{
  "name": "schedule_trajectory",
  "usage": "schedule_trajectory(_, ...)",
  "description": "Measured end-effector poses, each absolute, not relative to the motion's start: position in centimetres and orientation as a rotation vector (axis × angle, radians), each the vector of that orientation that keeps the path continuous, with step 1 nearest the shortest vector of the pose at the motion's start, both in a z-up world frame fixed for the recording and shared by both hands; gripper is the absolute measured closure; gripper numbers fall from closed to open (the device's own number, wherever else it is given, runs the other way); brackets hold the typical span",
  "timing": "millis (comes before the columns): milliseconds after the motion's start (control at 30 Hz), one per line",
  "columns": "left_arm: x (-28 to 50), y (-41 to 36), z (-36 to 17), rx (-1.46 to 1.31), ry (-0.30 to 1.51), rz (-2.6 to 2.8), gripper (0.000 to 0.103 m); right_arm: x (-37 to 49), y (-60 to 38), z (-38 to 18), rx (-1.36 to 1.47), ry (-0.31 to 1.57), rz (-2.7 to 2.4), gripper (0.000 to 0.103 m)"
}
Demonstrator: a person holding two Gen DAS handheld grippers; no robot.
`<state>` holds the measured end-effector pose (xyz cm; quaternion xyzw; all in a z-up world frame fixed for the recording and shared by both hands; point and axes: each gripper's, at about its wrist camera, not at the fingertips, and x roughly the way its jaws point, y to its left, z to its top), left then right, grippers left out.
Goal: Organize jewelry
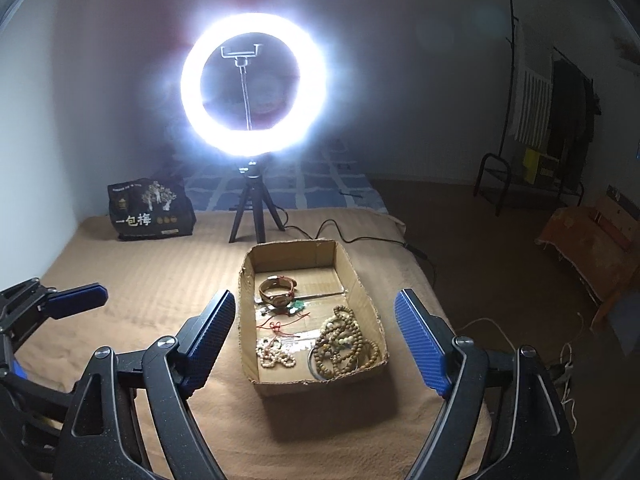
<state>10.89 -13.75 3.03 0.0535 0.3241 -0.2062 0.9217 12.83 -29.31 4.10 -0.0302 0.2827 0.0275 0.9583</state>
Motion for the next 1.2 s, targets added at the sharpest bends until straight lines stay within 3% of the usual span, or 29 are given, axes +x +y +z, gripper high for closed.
schedule_trajectory(200,9.3,-13.3,3.7,0.115,0.644,-0.41,0.021,11.9,-28.7,4.1,-0.062,0.557,0.063,0.021)
schedule_trajectory(333,8.4,-12.8,3.7,0.117,0.615,-0.401,0.0,11.4,-28.5,4.1,-0.064,0.55,0.06,0.021)
schedule_trajectory(1200,8.9,-10.9,2.1,0.133,0.63,-0.31,0.0,11.6,-28.3,2.8,-0.071,0.574,0.05,0.021)
